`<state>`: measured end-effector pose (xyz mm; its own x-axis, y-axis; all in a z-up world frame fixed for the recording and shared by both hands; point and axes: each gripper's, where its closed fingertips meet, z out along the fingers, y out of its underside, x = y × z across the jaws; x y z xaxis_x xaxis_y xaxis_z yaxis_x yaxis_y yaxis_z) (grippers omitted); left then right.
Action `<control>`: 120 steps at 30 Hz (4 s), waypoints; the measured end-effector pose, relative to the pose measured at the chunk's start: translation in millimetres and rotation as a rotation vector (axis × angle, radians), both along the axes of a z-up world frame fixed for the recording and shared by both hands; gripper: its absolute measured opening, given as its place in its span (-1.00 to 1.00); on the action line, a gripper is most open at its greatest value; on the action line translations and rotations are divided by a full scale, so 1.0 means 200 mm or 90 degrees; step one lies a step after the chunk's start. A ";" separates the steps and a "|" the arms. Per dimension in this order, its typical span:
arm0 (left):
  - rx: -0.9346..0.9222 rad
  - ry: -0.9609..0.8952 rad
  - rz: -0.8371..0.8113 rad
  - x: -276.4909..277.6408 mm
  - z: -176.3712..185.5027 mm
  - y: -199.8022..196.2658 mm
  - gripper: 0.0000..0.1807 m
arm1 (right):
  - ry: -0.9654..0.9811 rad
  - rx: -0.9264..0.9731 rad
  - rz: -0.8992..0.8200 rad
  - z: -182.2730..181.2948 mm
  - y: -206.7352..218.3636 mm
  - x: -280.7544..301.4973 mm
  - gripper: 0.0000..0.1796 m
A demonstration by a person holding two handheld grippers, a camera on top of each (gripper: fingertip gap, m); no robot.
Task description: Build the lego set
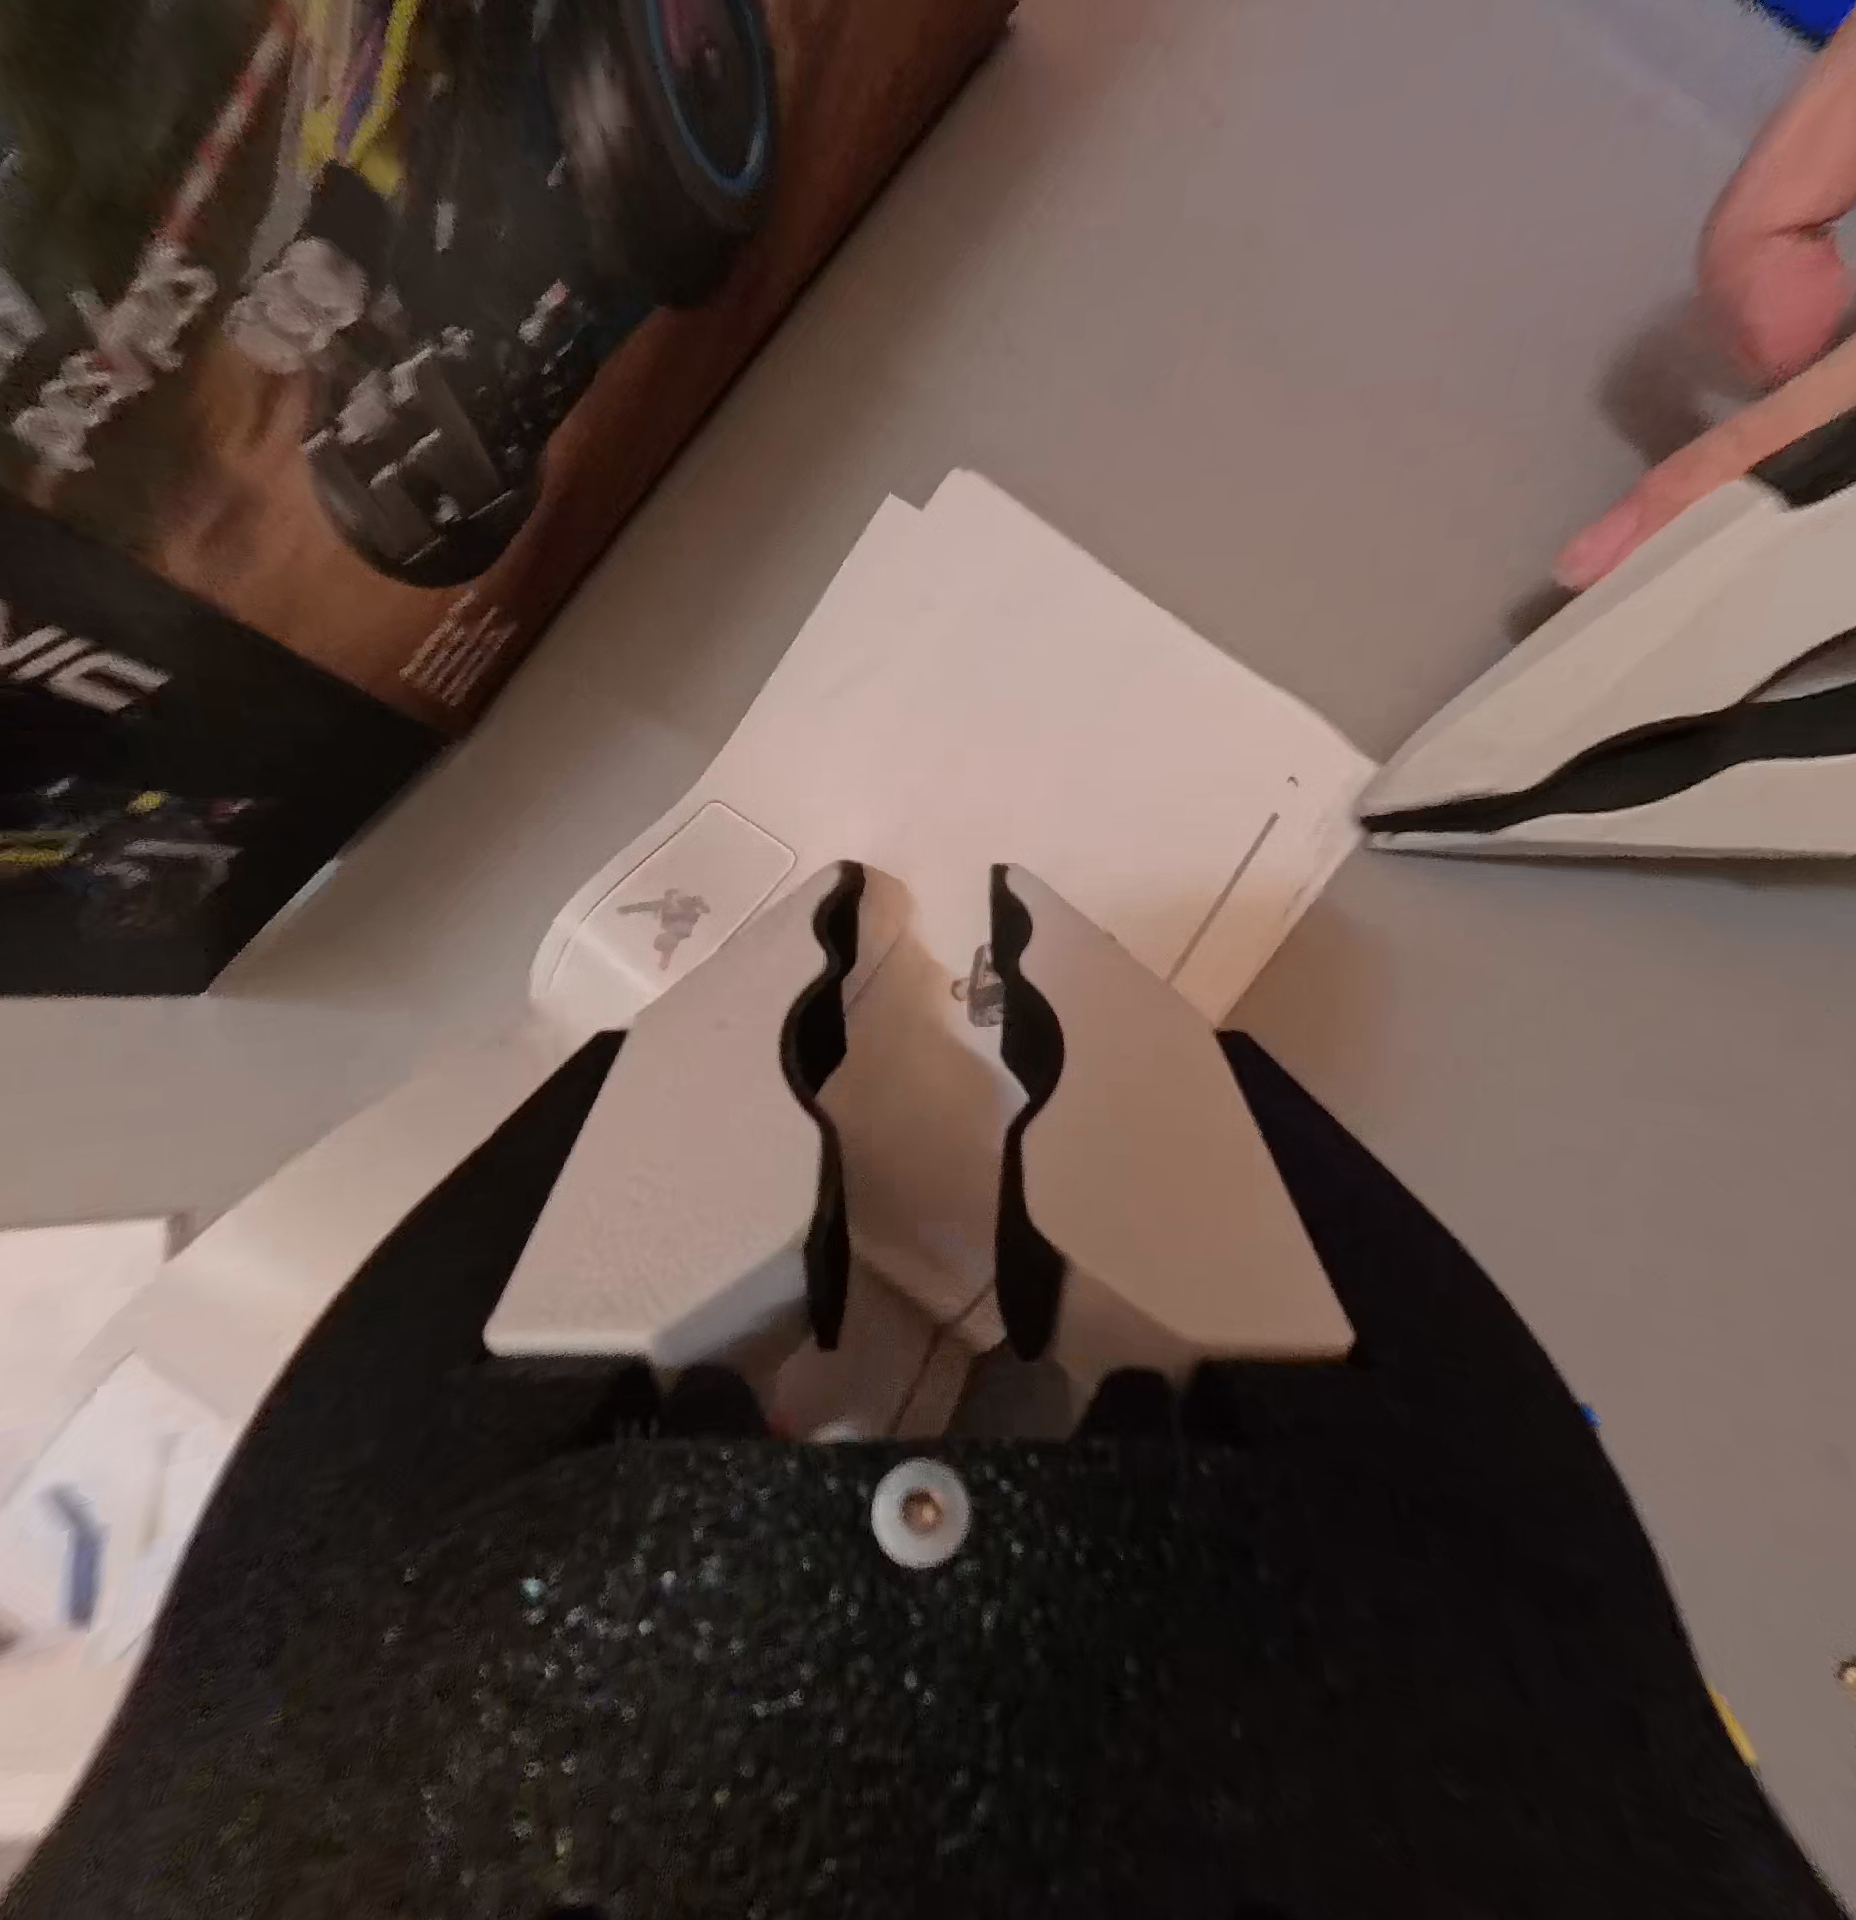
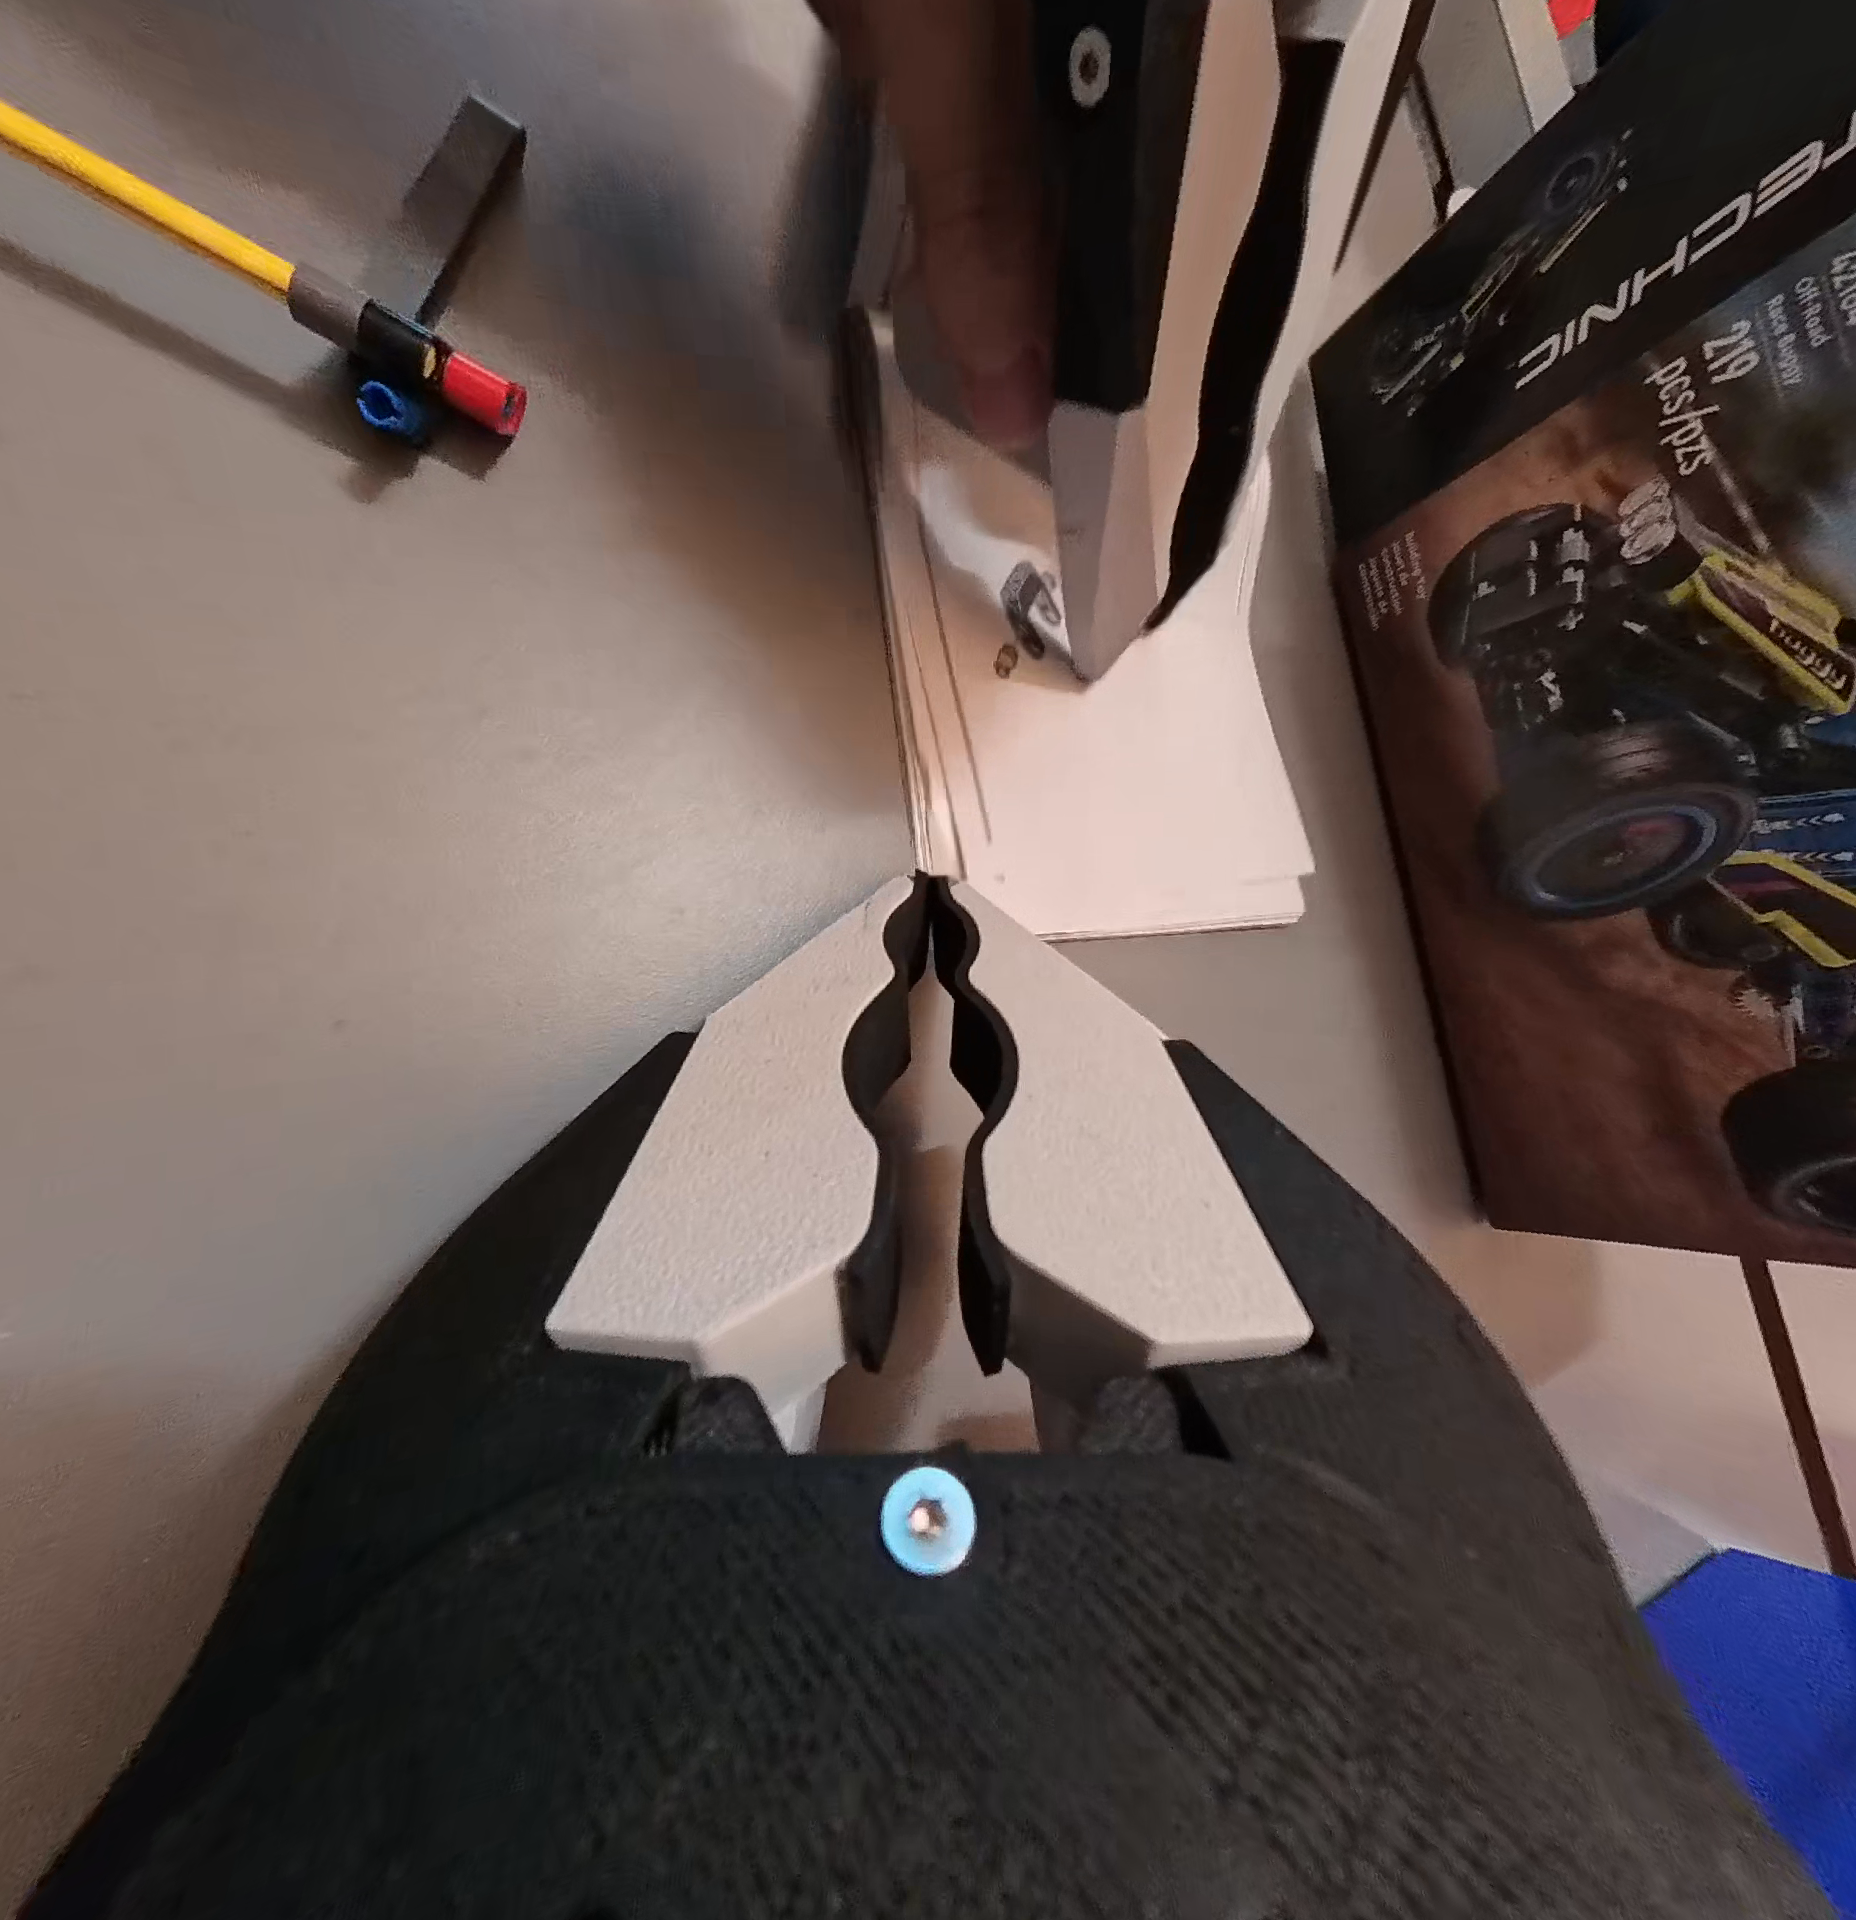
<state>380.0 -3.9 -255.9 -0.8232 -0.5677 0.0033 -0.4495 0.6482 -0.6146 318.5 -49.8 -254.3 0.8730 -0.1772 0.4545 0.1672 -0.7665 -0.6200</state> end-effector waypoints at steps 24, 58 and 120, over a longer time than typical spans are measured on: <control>0.064 -0.143 0.296 -0.08 0.39 0.76 -0.35 | 0.000 0.022 -0.002 0.00 0.00 0.00 -1.00; 0.074 -0.077 0.198 -0.07 0.01 0.70 -0.88 | -0.043 0.243 -0.088 0.35 0.03 0.09 -1.00; -0.171 -0.196 0.231 -0.19 0.37 0.70 -0.84 | -0.160 0.105 -0.081 0.19 0.02 0.16 -0.65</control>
<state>342.5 135.9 -182.9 -0.5611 -0.8274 -0.0225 -0.3884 0.2873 -0.8756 350.3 -46.8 -217.3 0.7034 -0.3669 0.6088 0.2394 -0.6842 -0.6889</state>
